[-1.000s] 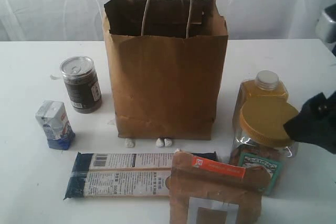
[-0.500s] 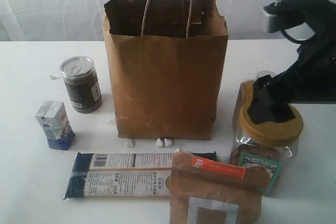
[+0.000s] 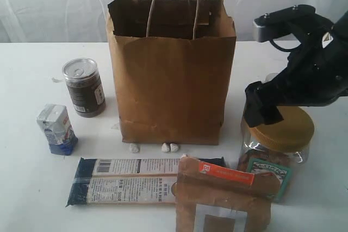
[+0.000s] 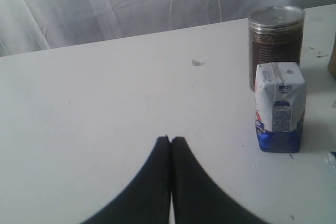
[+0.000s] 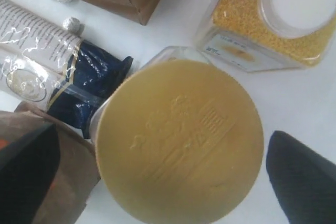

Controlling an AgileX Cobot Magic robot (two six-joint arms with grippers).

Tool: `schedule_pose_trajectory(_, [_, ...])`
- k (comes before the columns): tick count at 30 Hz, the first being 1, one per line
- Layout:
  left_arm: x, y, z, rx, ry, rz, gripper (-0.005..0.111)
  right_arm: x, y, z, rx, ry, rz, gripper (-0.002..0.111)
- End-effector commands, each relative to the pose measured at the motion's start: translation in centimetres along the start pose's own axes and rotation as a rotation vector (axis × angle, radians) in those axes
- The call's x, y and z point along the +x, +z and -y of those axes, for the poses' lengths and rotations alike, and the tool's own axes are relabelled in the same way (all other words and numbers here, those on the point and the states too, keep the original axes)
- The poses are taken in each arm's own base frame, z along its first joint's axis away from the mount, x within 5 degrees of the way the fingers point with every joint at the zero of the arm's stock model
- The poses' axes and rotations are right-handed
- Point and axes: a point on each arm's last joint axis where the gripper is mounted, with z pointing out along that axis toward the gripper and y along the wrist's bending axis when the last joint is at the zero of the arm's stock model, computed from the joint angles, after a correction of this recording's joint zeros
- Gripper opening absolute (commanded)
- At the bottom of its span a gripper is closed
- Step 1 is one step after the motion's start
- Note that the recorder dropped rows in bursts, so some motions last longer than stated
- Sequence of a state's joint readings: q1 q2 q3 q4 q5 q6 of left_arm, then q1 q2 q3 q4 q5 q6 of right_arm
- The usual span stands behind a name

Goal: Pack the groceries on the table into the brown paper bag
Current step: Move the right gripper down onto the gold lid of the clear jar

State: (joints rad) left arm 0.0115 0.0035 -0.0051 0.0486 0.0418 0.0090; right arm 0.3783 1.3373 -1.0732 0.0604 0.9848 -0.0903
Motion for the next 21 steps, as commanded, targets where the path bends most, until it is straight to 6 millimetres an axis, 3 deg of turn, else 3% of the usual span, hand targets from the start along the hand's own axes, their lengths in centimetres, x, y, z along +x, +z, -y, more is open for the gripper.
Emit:
schedule_pose_trajectory(1, [0.1, 0.0, 0.0, -0.001, -0.009, 0.004, 0.0, -0.7, 0.9, 0.3, 0.034, -0.017, -0.007, 0.104])
schedule_pose_trajectory(8, [0.1, 0.0, 0.0, -0.001, -0.009, 0.004, 0.0, -0.9, 3.4, 0.4, 0.023, -0.01, -0.093, 0.104])
schedule_pose_trajectory(15, [0.1, 0.0, 0.0, -0.001, -0.009, 0.004, 0.0, -0.7, 4.6, 0.5, 0.02, -0.01, -0.163, 0.1])
schedule_pose_trajectory(18, [0.1, 0.0, 0.0, -0.001, -0.009, 0.004, 0.0, -0.7, 4.7, 0.5, 0.02, -0.01, -0.161, 0.075])
schedule_pose_trajectory(21, [0.1, 0.0, 0.0, -0.001, -0.009, 0.004, 0.0, -0.8, 4.6, 0.5, 0.019, -0.009, -0.15, 0.037])
